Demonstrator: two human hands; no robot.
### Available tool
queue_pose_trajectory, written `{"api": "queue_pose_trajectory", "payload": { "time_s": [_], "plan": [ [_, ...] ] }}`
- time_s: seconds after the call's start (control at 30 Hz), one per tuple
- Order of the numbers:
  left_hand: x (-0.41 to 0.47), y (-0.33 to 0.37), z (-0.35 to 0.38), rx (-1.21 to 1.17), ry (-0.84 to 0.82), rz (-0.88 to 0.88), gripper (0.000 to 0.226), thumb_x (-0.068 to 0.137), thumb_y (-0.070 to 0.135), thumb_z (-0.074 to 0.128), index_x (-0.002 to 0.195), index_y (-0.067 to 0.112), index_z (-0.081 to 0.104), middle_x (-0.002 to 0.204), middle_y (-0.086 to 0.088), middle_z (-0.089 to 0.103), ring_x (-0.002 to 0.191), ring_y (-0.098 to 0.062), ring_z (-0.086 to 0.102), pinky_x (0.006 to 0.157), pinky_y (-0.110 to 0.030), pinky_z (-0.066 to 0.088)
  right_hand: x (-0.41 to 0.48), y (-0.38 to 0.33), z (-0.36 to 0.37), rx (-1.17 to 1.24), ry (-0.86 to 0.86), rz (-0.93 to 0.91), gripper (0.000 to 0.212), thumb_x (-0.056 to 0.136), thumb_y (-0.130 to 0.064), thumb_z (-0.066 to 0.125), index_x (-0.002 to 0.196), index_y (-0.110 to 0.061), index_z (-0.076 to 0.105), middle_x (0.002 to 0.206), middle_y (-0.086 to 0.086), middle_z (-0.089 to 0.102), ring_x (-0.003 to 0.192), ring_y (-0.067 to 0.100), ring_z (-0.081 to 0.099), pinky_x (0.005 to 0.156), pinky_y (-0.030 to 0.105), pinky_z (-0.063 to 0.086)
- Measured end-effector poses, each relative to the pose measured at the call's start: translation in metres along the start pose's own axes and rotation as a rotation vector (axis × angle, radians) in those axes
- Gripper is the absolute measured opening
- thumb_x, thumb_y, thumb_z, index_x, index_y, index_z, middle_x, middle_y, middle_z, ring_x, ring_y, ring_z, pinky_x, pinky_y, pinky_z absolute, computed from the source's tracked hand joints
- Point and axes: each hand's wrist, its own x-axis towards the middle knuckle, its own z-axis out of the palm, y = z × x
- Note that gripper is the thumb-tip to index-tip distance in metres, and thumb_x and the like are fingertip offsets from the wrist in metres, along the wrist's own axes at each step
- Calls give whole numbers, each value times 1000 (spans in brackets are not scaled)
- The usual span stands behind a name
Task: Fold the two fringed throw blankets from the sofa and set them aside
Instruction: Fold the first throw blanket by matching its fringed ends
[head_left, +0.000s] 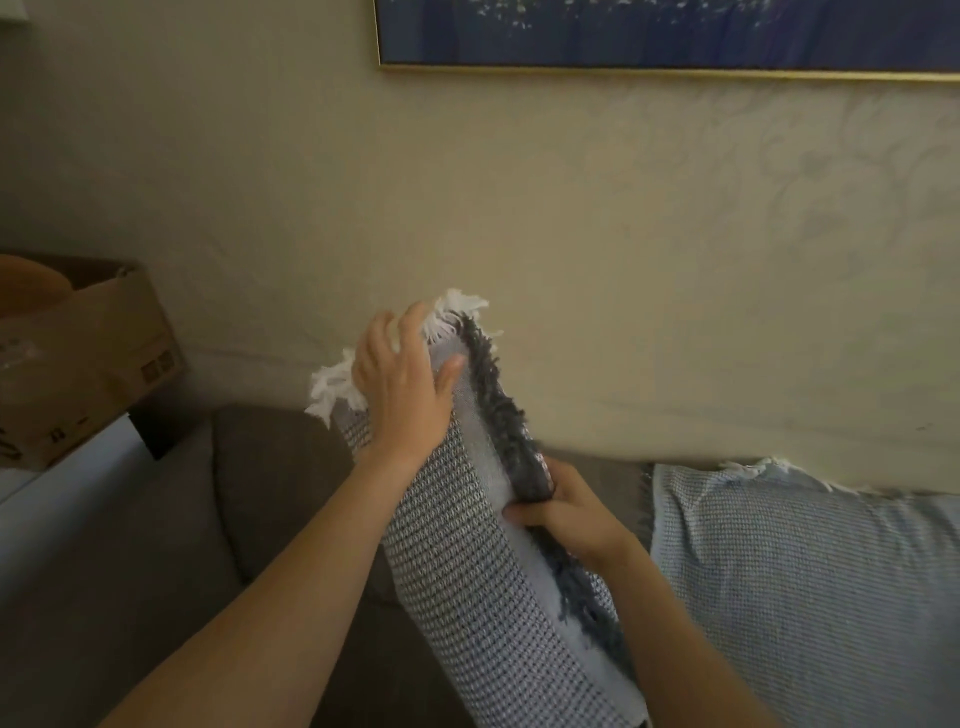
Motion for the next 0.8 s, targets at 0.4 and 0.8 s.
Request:
{"api": "queue_pose_trajectory", "payload": {
  "time_s": [0.4,0.8],
  "plan": [
    [-102,-53,17,-898,-904,-1397,93,83,89,51,127,8,66,125,-25,70,117,-43,65,103,-61,52,2,-24,-9,117,217,60,24,85,5,76,107,-1,69,95,15,80,85,32,79,73,43,65],
    [-70,-36,15,-845,-608,-801,41,102,51,60,124,20,73,117,1,79,109,-18,74,83,-30,54,11,-8,-18,208,450,315,45,62,-23,82,96,-6,58,84,15,56,75,26,58,66,41,46]
  ]
}}
